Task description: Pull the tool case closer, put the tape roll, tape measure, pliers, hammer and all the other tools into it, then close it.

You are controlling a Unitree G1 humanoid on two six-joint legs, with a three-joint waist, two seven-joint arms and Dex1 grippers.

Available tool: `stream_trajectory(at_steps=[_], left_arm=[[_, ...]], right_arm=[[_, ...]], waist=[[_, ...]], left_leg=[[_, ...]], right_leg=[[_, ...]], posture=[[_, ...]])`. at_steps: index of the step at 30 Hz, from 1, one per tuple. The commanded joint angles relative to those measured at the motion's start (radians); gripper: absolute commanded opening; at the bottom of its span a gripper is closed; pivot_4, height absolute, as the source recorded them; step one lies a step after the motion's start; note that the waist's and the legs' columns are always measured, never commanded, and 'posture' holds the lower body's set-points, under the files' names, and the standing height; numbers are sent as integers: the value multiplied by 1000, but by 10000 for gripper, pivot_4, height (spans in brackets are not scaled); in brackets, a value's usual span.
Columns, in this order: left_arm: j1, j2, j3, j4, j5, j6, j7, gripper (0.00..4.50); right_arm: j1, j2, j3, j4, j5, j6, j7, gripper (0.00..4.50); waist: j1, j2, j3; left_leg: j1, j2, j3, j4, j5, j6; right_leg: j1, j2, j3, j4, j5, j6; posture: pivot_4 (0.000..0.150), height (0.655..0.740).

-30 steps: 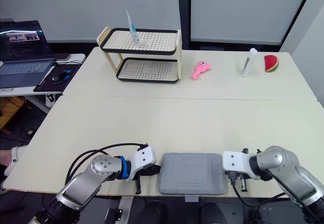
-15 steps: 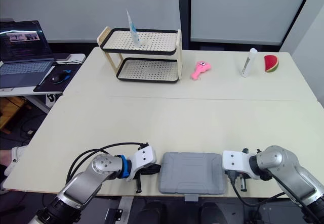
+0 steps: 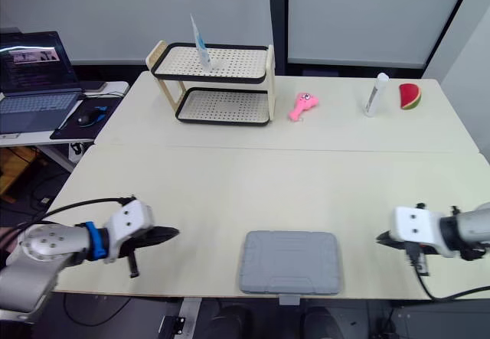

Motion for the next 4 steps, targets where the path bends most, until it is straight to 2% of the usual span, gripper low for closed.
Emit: stream_trajectory(at_steps=[1, 4], left_arm=[[34, 32, 71, -35, -51, -18, -52, 0], [40, 25, 71, -42, -68, -11, -60, 0]], right_arm=[[-2, -38, -105, 14, 85, 5, 81, 249], [-12, -46, -109, 23, 95, 9, 92, 249]], waist=[[-1, 0, 0], [-1, 0, 0]], left_leg=[[0, 0, 0, 0, 0, 0], [1, 0, 0, -1, 0, 0]], right_leg=[[0, 0, 0, 0, 0, 0], [1, 0, 1, 0, 0, 0]], posture=[[1500, 7290], [1500, 7290]])
